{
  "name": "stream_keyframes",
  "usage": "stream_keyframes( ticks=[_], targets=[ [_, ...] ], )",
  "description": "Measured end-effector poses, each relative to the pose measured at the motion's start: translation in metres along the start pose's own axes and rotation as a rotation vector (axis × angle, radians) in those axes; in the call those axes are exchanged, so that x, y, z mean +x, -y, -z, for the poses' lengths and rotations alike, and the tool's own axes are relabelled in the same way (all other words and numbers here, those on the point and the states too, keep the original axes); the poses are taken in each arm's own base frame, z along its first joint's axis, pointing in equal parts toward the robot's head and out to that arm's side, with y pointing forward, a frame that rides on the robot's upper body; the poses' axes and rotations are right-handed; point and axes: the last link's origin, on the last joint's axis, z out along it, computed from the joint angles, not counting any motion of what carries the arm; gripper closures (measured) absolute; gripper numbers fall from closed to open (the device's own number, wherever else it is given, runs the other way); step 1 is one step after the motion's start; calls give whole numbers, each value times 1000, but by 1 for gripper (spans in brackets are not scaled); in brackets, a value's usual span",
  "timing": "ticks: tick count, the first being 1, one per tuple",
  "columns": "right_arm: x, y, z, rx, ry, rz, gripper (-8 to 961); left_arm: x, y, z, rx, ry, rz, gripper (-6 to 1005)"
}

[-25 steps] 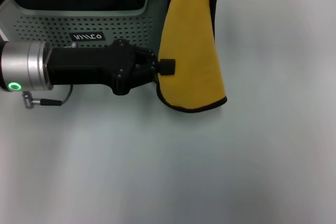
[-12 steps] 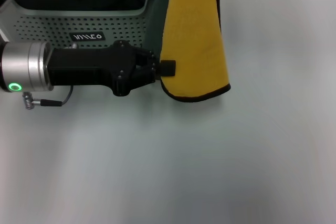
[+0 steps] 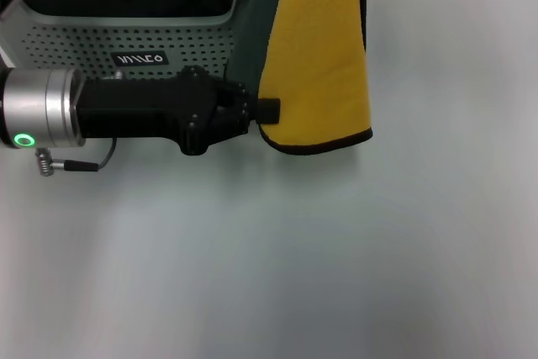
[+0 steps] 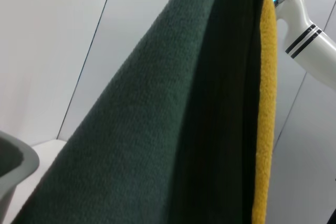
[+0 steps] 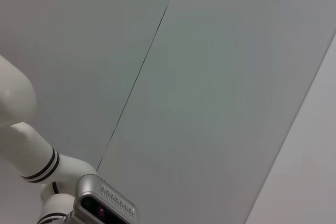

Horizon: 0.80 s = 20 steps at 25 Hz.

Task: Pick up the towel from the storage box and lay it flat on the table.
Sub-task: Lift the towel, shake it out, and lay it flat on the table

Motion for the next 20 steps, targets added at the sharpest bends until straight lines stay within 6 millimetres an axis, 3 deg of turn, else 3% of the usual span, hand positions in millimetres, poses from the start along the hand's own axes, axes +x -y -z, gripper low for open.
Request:
stream_keyframes(
  ticks=[20],
  targets=[
    [-2,-1,3,11,7,10,933,-9,-4,-4,-24,45,29,955]
  ],
)
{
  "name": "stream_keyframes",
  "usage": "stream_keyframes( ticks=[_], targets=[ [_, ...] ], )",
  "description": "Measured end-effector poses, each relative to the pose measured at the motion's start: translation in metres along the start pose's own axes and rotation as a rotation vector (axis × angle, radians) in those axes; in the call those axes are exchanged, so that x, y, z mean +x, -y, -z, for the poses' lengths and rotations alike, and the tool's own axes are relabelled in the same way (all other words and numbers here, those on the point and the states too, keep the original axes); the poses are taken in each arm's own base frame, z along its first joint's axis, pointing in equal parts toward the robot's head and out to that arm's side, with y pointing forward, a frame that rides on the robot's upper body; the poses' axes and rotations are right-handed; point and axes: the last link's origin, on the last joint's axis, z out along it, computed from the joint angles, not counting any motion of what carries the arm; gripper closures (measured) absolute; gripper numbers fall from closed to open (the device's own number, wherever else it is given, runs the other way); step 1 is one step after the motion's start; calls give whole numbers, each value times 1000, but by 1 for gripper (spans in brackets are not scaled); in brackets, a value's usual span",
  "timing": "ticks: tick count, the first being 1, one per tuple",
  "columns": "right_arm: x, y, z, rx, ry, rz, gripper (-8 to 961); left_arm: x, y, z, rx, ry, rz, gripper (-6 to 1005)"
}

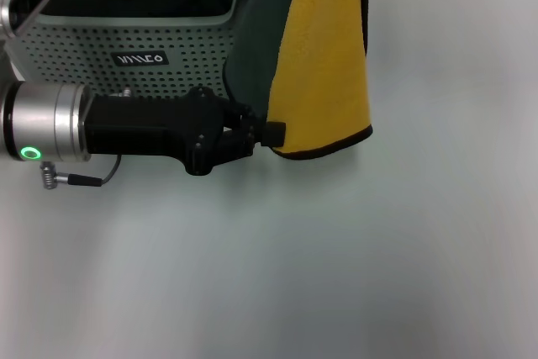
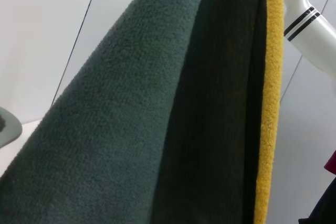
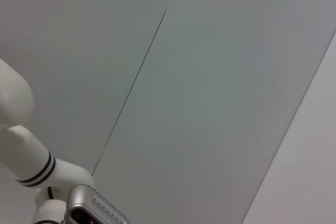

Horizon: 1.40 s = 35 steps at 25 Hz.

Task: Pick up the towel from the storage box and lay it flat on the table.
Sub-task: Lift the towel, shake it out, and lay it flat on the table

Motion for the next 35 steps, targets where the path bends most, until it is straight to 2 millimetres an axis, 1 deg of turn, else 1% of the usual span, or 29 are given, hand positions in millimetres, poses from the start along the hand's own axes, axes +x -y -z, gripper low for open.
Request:
stream_keyframes(
  ticks=[7,11,15,19,22,23,24,26,28,31,34,35],
  targets=[
    [6,-5,5,4,-2,-22,933,1,0,4,8,-17,2,957],
    [18,-12,14,16,-22,-76,933,8,-1,14,6,-36,0,958],
    [30,-23,32,17,-54,-159,933,19,0,27,-7,-67,4,959],
    [40,-38,59,34,-55,-240,933,32,-1,46,-35,-123,0,965],
    [49,-49,79,66,-59,-285,933,46,0,64,-26,-170,-21,966],
    [49,-49,79,66,-59,-285,932,50,1,68,-19,-178,-25,966],
    [53,-51,92,119,-51,-287,932,56,3,74,-5,-191,-32,966],
    [54,-50,98,162,-41,-269,932,69,7,78,10,-206,-53,966],
    [53,-46,102,200,-35,-240,932,85,11,78,12,-210,-85,965],
    [52,-40,100,198,-37,-227,932,107,16,70,-7,-186,-123,965],
    [54,-47,99,164,-35,-247,932,118,19,66,-17,-133,-139,965],
    [57,-55,100,145,-32,-269,932,119,19,66,-21,-114,-139,966]
  ],
)
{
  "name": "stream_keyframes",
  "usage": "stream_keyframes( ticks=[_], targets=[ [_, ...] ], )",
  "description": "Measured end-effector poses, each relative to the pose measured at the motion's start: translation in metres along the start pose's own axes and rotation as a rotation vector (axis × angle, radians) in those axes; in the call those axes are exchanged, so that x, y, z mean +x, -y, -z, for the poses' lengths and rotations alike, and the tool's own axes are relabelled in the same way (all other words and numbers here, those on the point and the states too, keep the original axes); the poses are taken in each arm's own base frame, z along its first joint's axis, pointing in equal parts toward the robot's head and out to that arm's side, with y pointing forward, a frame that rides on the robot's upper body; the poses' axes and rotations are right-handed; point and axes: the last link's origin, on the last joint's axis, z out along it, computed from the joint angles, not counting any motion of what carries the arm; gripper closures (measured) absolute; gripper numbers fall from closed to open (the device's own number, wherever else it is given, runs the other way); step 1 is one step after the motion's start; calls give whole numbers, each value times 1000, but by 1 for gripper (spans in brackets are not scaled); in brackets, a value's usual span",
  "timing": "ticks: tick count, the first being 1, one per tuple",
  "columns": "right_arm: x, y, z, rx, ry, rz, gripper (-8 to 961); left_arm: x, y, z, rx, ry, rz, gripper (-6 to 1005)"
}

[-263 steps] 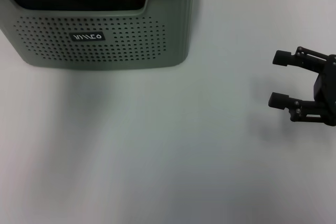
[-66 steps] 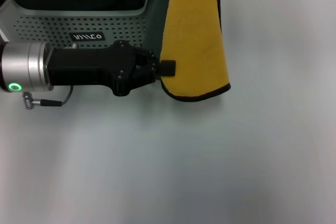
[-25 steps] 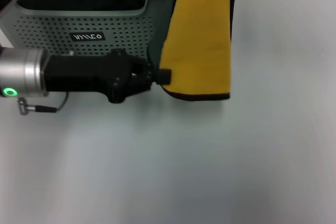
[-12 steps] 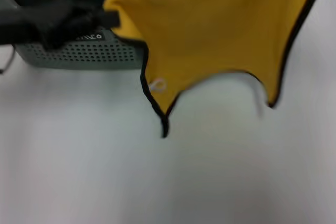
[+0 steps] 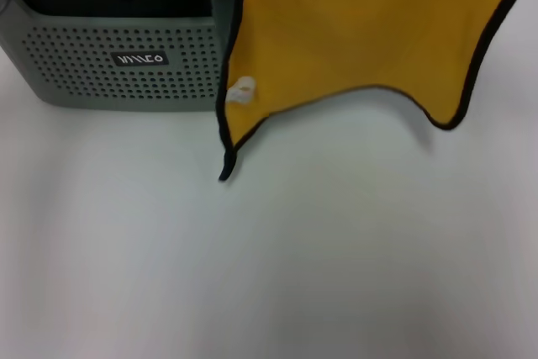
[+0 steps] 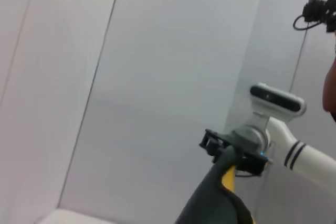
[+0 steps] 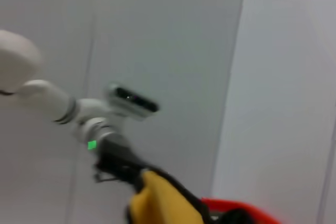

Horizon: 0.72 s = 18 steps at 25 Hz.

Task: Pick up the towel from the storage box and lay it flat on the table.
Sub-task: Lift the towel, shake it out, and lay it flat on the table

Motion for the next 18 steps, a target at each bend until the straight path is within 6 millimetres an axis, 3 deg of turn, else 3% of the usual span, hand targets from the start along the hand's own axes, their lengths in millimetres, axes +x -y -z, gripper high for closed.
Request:
stream_keyframes(
  ticks=[4,9,12,18],
  targets=[
    [16,-34,11,-99,24,-88,932,-2,-5,5,-49,67,55,970],
    [15,-62,27,-169,98,-123,932,-8,-20,18,-127,78,84,970],
    [12,-57,31,-142,118,-114,931,-9,-20,24,-101,71,86,970],
    [21,-21,15,-56,102,-103,931,-7,-8,31,20,65,84,970]
  ],
)
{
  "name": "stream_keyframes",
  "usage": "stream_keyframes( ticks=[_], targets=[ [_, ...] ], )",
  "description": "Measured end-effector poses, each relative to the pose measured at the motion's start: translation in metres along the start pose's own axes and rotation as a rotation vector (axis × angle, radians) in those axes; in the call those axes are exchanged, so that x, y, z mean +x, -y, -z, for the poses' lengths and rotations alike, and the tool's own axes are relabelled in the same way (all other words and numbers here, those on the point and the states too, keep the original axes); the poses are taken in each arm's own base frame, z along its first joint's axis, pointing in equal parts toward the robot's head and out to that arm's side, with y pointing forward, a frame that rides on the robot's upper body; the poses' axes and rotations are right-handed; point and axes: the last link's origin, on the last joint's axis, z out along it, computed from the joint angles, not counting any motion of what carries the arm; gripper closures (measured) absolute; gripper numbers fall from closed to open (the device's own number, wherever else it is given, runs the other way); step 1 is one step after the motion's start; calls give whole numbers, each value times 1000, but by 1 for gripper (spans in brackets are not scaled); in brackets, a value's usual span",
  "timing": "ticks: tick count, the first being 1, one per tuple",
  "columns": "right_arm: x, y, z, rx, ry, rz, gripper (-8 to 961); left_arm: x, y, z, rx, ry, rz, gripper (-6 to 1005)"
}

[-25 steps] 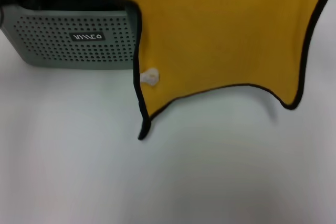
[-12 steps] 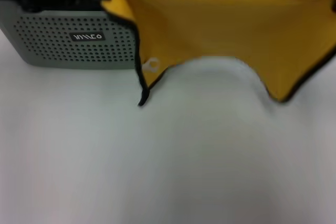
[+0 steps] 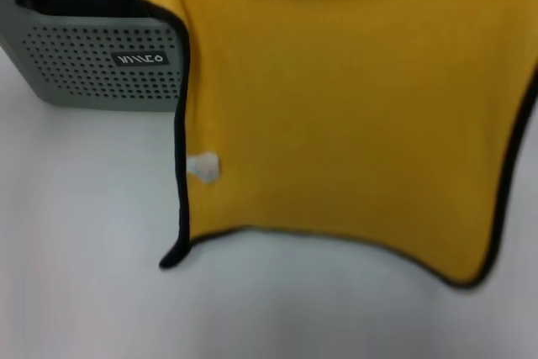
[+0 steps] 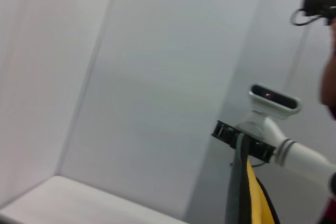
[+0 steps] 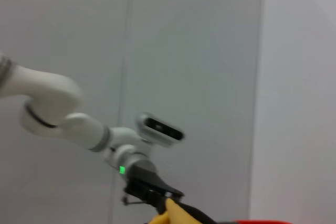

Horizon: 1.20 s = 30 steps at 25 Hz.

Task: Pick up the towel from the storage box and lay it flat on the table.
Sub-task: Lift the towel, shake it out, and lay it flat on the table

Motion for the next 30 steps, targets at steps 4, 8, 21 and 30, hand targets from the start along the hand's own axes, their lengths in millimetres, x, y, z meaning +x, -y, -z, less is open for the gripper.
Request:
stream_keyframes(
  ticks=[4,8,21,30],
  targets=[
    [1,20,-9,27,-7,13,931,7,6,-2,46,-5,-15,969],
    [-2,19,-10,10,-3,27,931,13,7,-3,44,-10,-30,969],
    [12,-65,29,-170,55,-168,930,-20,-34,-2,-253,96,-5,971],
    [76,-53,-16,-224,-47,-492,930,-63,-30,16,-100,187,188,969]
  ],
)
